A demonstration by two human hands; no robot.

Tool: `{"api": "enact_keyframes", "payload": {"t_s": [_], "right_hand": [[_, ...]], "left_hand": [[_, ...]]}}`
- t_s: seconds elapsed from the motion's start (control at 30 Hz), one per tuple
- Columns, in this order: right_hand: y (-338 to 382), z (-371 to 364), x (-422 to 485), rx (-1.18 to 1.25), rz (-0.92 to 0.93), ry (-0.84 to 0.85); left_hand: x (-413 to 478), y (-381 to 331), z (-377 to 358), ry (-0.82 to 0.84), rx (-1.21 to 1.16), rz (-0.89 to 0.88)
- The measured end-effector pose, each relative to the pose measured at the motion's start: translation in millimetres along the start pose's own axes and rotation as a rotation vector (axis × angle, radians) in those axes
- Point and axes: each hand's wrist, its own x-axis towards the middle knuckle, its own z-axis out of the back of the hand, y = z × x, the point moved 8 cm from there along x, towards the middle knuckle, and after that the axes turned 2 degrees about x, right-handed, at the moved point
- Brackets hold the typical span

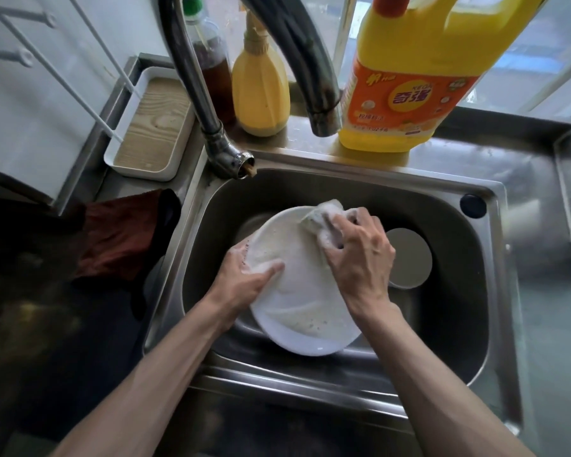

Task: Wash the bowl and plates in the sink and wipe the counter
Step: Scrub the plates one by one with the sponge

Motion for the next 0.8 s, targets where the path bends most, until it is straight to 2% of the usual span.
{"api": "enact_keyframes", "payload": {"t_s": [0.17,0.27,0.33,0.47,0.57,0.63,0.73,0.8], "right_hand": [[-23.8,-7.1,-3.0,-0.14,-0.061,0.049],[-25.5,-4.9,-6.5,-0.144,-0.075,0.043],[-19.2,-3.8,-4.2,-0.056,-0.06,0.027],[25.3,-5.1,-4.9,0.163,0.209,0.039],[50.1,-6.0,-14.0,0.205,0.355,0.047],[40.0,-3.7,-12.1,0.137,0.297,0.016],[-6.2,-4.6,-8.7,0.036,0.027,0.018],[-29.7,-10.4,-17.4,0.015,-0.078,0.061]], "left_hand": [[-1.1,5.9,11.6,-0.134,-0.075,0.022],[-3.3,8.1,8.9,-0.135,-0.093,0.023],[-4.0,6.6,4.6,-0.099,-0.083,0.028],[-2.6,-4.2,-5.2,0.002,-0.014,-0.044],[-4.5,-8.3,-3.4,-0.02,0.026,-0.083],[-6.2,-4.4,1.4,-0.079,0.023,-0.076],[-8.4,3.7,14.0,-0.181,-0.037,-0.028],[-10.0,4.0,23.3,-0.237,-0.036,-0.029]]}}
